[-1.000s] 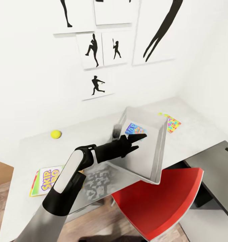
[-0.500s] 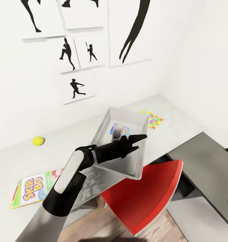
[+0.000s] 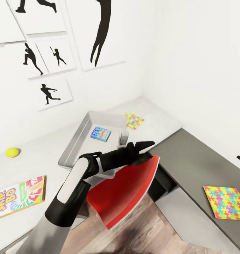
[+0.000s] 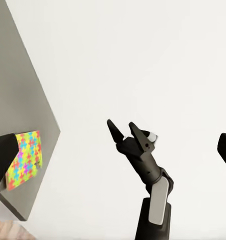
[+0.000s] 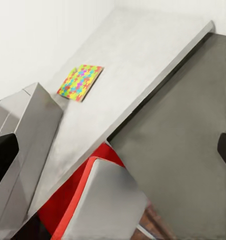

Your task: Put all the toys in the child's room - the three board games (two on the bed and one on the table), the two jigsaw puzzles on the table, and the tennis ball on the table - inside the toy box on the table in the child's room.

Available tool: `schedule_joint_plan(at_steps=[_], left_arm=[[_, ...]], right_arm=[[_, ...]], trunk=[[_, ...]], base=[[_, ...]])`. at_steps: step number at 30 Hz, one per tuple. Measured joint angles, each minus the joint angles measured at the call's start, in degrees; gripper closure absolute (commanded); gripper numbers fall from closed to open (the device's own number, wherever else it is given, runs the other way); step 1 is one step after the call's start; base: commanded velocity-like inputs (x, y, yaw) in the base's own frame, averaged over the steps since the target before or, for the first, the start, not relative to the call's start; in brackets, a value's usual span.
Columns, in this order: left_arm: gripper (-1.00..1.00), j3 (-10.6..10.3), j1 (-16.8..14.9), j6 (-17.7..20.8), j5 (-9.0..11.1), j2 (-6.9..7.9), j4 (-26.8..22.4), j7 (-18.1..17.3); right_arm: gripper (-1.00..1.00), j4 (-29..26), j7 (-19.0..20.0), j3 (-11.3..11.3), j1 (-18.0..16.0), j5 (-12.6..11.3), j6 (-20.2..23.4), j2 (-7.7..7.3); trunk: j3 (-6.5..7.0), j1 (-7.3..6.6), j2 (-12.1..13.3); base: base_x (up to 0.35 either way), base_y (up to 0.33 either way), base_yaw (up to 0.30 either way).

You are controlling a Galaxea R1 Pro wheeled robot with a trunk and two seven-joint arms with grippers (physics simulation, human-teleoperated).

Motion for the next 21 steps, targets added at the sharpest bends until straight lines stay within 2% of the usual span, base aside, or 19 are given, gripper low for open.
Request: schedule_joint_plan(at_steps=[6, 21], left_arm=[[-1.00, 0.00, 0.09, -0.03, -0.10, -0.01, -0.05, -0.01], [-1.00, -0.01, 0.24, -0.06, -0.16, -0.01, -0.02, -0.01]], right_arm=[[-1.00, 0.01, 0.00, -0.03, -0.02, 0.02, 0.00, 0.02], [-1.00, 0.02, 0.00, -0.01, -0.07, 0.03, 0.00, -0.07]], trunk=[[0.34, -0.01, 0.00], [1.20, -0.02, -0.01]], base=[[-0.092, -0.113, -0.240], [-0.011, -0.013, -0.240]])
